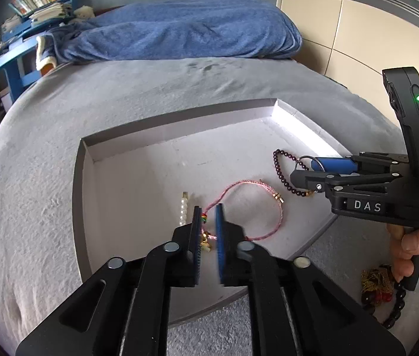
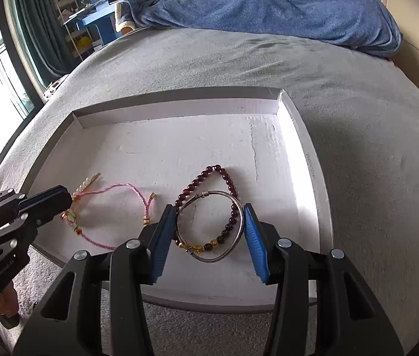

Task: Organize jewelry
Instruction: 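Open both tools to release the bracelets into the tray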

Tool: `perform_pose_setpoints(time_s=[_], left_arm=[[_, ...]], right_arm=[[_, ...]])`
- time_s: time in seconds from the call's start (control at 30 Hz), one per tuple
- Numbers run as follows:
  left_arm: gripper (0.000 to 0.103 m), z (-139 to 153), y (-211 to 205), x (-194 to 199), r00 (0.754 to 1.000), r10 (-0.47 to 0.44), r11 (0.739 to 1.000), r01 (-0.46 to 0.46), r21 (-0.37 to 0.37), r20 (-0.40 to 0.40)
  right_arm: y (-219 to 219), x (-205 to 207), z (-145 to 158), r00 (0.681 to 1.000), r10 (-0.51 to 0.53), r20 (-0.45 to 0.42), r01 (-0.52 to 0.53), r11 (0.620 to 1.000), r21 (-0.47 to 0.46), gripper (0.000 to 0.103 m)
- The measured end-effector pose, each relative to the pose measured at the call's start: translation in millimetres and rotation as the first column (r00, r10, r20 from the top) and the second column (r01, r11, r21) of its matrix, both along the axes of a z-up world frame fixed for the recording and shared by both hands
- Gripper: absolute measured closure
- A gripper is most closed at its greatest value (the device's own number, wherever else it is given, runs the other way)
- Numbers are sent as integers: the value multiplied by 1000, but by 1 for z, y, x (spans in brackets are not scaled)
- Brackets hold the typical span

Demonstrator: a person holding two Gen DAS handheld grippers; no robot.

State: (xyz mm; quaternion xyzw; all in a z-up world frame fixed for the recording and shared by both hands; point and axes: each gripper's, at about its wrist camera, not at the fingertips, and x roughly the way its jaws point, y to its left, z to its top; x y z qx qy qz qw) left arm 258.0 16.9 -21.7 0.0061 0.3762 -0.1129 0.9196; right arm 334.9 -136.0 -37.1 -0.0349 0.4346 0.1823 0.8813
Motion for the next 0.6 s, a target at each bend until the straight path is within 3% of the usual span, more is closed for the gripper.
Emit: perform_pose_setpoints(time_s=[0.13, 0.23, 0.3, 0.5, 0.6], left_arm=[[81, 3, 0, -2, 1000, 7, 1000, -7, 1, 11], [71, 5, 1, -3, 1000, 17, 1000, -17, 2, 19], [58, 7, 3, -3, 999, 27, 1000, -27, -1, 23], [33, 15, 3, -10, 998, 32, 999, -32, -3, 56], [32, 19, 2, -14, 997, 28, 1000, -29, 6, 72]], right_arm=[[-1, -3, 1, 1000, 0, 4, 0, 1000, 0, 55], [-3, -5, 4, 1000, -6, 12, 6, 1000, 10, 54], [-5, -6, 7, 1000, -10, 21, 10, 1000, 17, 50], [-10, -11, 16, 999, -16, 43, 14, 999, 34, 47], [-12, -15, 17, 999, -18, 48, 16, 999, 36, 45]])
